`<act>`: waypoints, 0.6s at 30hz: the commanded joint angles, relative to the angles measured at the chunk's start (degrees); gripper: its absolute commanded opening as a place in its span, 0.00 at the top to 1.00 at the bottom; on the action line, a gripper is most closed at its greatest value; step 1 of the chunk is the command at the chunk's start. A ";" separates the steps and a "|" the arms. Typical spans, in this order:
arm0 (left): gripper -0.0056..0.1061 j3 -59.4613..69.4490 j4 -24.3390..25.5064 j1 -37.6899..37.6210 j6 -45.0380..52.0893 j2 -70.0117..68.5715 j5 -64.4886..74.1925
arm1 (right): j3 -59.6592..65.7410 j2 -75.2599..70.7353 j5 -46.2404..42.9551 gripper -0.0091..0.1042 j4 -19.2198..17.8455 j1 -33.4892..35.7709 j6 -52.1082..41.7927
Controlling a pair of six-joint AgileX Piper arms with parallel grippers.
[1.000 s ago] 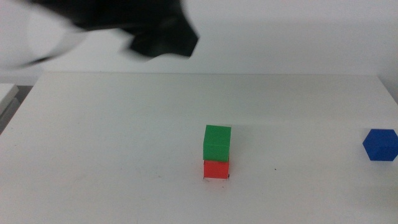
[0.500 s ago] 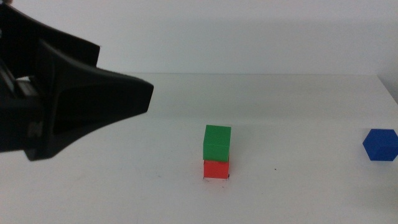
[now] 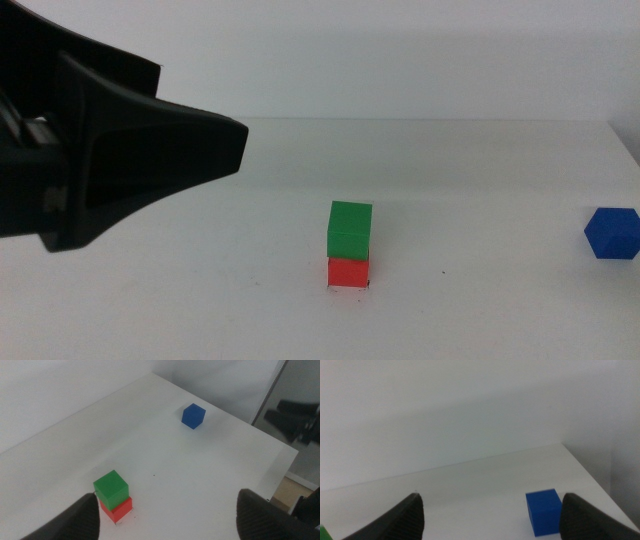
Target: Stack red cubes first, then green, then blue cubes in a specific spot.
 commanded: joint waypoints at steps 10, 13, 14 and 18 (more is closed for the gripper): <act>0.11 0.23 -0.28 0.06 -0.24 -0.36 -0.76 | -44.07 45.21 43.41 0.10 -1.59 -0.12 -3.28; 0.11 0.23 -0.28 0.06 -0.24 -0.36 -0.76 | -47.45 53.69 44.25 0.10 -0.36 -0.12 -3.52; 0.11 0.23 -0.28 0.06 -0.24 -0.36 -0.76 | -47.96 55.68 43.94 0.10 -0.36 -0.12 -3.75; 0.11 0.23 -0.28 0.06 -0.24 -0.36 -0.86 | -50.94 65.35 43.95 0.10 -0.66 -0.12 -3.48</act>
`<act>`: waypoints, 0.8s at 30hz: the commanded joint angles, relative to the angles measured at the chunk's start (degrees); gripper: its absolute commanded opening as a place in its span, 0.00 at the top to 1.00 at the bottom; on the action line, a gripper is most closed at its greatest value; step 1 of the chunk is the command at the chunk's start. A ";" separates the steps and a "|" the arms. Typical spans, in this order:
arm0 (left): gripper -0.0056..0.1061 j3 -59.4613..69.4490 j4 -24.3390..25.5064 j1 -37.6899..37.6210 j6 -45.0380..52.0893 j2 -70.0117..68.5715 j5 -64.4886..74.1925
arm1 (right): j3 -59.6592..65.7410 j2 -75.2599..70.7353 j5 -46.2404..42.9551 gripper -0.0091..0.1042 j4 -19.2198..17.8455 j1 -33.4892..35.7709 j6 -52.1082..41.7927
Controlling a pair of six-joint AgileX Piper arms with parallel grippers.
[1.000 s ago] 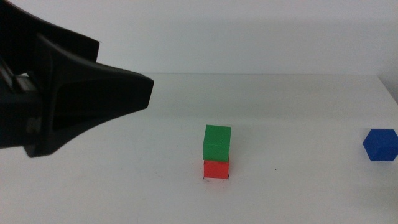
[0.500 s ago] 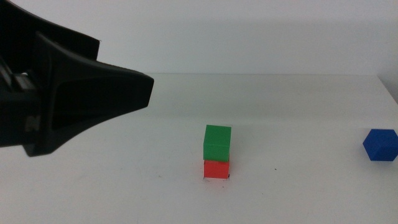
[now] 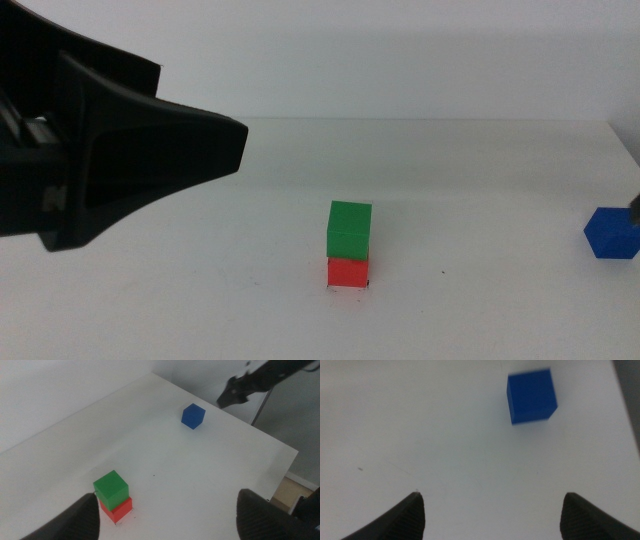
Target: Stack red cubes first, then green, then blue cubes in a specific spot.
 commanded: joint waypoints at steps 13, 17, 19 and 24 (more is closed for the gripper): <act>0.11 0.23 -0.28 0.06 -0.24 -0.36 -0.86 | -21.08 31.72 2.69 0.10 -0.94 -7.25 -6.84; 0.11 0.23 -0.28 0.06 -0.24 -0.36 -0.86 | -24.83 37.16 1.97 0.10 -1.55 -7.68 -10.93; 0.11 0.23 -0.28 0.06 -0.24 -0.36 -0.86 | -25.76 39.35 1.14 0.10 -1.55 -7.68 -12.19; 0.11 0.23 -0.28 0.06 -0.24 -0.36 -0.86 | -26.16 44.18 -0.63 0.10 -1.67 -7.68 -13.34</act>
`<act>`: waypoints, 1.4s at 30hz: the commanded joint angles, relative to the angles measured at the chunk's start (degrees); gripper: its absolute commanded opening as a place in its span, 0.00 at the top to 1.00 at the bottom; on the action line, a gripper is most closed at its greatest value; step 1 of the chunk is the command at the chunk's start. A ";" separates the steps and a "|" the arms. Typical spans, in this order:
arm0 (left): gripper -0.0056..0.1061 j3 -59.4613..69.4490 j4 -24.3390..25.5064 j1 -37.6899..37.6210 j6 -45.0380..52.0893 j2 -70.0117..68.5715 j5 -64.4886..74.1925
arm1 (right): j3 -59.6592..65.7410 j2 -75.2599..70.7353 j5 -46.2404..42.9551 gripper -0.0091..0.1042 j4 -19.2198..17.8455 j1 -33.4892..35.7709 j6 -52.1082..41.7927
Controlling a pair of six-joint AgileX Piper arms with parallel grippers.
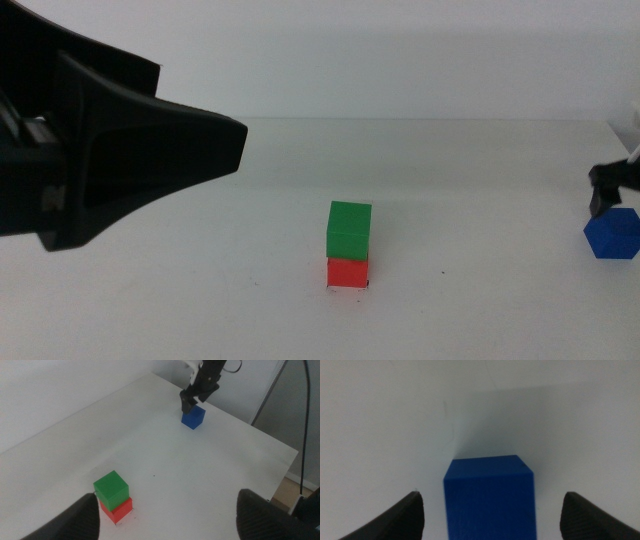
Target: Stack red cubes first, then green, then blue cubes in a specific spot.
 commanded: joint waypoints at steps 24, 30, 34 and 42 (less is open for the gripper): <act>0.11 0.23 -0.28 0.06 -0.24 -0.36 -0.76 | -12.56 -6.50 16.52 0.88 -8.90 39.34 40.22; 0.11 0.23 -0.28 0.06 -0.24 -0.36 -0.76 | -24.57 3.27 16.52 0.88 -9.78 49.59 46.44; 0.11 0.23 -0.28 0.06 -0.24 -0.36 -0.76 | -28.50 7.40 16.52 0.88 -6.78 51.05 47.81; 0.11 0.23 -0.28 0.06 -0.24 -0.36 -0.76 | -28.61 8.60 16.52 0.88 -6.42 51.21 49.30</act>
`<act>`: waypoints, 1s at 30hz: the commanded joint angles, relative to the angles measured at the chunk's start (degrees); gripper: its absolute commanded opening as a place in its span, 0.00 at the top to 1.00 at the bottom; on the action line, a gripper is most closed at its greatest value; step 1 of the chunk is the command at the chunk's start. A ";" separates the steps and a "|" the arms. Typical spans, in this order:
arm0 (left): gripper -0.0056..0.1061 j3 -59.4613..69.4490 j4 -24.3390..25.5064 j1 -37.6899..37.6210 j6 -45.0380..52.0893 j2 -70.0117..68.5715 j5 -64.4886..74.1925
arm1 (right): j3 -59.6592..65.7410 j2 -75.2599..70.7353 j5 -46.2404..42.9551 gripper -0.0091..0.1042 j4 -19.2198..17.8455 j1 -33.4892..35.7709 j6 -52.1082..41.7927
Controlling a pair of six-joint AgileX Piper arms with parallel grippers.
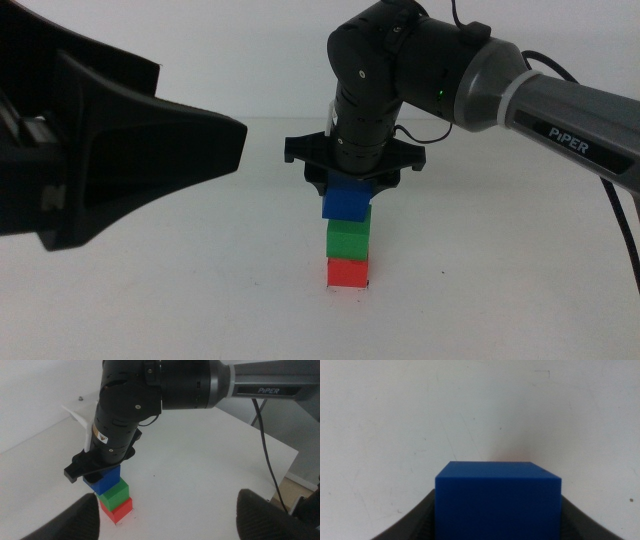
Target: Stack red cubes first, then green, then blue cubes in a specific spot.
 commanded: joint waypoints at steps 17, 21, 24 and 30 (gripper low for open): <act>0.11 0.23 0.17 0.06 -0.24 -0.36 -0.73 | 4.25 -12.82 0.83 0.86 -6.43 3.67 0.53; 0.11 0.23 0.17 0.06 -0.24 -0.36 -0.73 | 7.80 -12.82 0.83 0.86 -5.26 3.67 3.59; 0.11 0.23 0.17 0.06 -0.24 -0.36 -0.73 | 8.58 -12.72 0.83 0.86 -6.68 3.67 6.10; 0.11 0.23 0.17 0.06 -0.24 -0.36 -0.73 | 8.42 -10.59 0.83 0.86 -7.20 3.54 8.02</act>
